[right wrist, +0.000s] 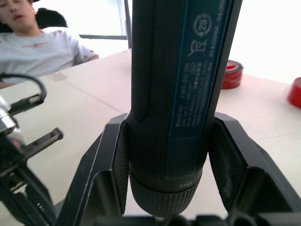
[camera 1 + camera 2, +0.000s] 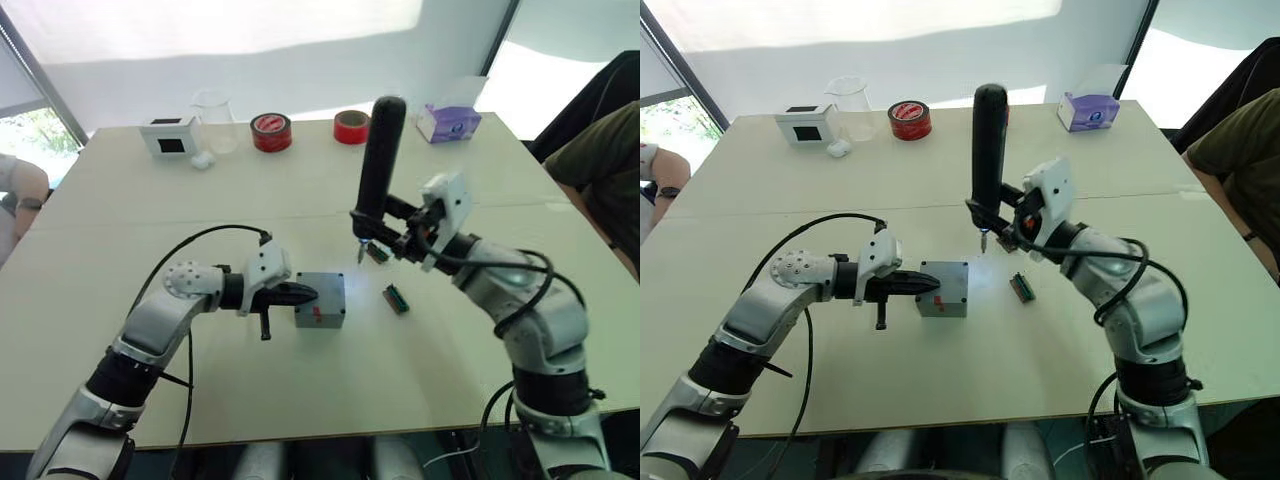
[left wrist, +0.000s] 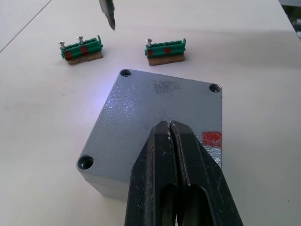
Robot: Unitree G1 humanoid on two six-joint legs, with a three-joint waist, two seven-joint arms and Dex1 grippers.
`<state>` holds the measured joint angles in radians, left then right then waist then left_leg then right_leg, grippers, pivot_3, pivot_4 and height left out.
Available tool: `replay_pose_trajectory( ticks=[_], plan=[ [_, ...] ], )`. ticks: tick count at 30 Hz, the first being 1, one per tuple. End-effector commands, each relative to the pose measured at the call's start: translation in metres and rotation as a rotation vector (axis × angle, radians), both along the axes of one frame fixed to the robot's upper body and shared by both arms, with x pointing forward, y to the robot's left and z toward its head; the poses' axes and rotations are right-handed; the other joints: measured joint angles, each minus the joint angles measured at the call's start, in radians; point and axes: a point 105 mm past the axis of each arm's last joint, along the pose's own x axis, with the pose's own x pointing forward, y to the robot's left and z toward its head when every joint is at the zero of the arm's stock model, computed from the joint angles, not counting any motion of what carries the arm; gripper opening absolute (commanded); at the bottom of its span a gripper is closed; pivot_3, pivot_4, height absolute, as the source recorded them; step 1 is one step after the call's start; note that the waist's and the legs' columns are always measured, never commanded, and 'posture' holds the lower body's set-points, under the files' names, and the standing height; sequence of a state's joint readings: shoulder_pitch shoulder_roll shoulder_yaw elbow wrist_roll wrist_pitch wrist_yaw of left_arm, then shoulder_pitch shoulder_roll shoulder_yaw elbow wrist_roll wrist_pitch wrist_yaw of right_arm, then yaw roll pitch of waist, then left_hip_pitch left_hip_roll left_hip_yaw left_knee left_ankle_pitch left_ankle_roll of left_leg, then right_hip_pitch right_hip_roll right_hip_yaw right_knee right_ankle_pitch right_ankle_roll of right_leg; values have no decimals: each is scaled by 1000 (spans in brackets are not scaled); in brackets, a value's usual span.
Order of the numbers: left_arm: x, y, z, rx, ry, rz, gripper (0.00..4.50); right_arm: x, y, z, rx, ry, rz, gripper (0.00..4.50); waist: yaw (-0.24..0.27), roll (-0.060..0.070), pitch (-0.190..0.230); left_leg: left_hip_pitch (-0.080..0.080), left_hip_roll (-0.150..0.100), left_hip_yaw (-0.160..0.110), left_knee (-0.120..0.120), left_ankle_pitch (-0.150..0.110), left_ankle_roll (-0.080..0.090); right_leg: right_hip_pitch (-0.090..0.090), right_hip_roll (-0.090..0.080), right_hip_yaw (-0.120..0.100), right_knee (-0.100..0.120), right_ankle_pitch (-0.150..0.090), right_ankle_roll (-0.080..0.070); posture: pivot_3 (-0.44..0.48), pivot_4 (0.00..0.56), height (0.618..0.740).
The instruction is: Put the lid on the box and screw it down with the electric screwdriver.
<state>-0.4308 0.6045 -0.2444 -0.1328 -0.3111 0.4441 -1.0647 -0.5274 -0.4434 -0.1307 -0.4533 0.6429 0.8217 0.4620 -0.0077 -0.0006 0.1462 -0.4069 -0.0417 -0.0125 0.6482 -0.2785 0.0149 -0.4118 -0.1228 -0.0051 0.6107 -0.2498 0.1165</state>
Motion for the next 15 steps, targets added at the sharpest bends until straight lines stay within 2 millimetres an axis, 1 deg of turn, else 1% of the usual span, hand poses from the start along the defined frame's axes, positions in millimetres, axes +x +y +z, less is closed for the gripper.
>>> replay_pose_trajectory(
  ticks=[1,4,6,7,8,9,10,11,13,15],
  plan=[
    [-2,11,-27,34,123,61,0,-13,-11,51,96,-103,7,1830,-2,1,2,0,0,0,0,0,0,0,0,0,0,0,0,0,150,740],
    [-1,11,-20,-15,128,76,0,-8,-23,61,135,-62,-31,1830,-3,1,4,0,0,-1,0,0,0,0,1,-1,0,0,0,0,150,740],
    [1,12,-3,-119,141,104,0,1,-43,65,171,18,-89,1830,-3,1,6,0,0,0,0,0,0,0,0,-1,0,0,0,0,150,740],
    [1,13,11,-191,147,113,0,5,-56,59,183,143,-88,1830,-3,0,8,0,0,0,0,0,0,0,0,-1,0,0,0,0,150,740],
    [1,14,21,-239,151,118,0,6,-64,55,192,230,-78,1830,-3,0,10,-1,0,0,0,0,0,0,0,-1,0,0,0,0,150,740],
    [0,16,31,-267,147,112,0,8,-73,51,192,321,-82,1830,-1,-1,15,-1,0,0,1,0,0,0,0,-1,1,0,0,0,150,740],
    [-2,18,38,-274,141,104,0,10,-83,48,172,371,-118,1830,0,-4,20,-2,0,0,2,0,0,0,0,-1,1,0,-1,0,150,740],
    [-5,20,42,-270,137,95,0,12,-92,42,138,412,-173,1830,0,-5,24,-3,0,0,2,0,0,-1,0,-1,1,0,-1,0,150,740],
    [-11,21,51,-261,134,73,0,12,-110,24,27,511,-269,1830,-1,-4,26,-7,0,-1,2,0,0,-5,0,-2,1,1,0,0,150,740],
    [-16,22,58,-251,129,51,0,11,-131,5,-43,637,-368,1830,-2,-2,27,-16,-1,0,2,1,0,-14,0,-2,2,2,3,0,150,740]
  ],
)
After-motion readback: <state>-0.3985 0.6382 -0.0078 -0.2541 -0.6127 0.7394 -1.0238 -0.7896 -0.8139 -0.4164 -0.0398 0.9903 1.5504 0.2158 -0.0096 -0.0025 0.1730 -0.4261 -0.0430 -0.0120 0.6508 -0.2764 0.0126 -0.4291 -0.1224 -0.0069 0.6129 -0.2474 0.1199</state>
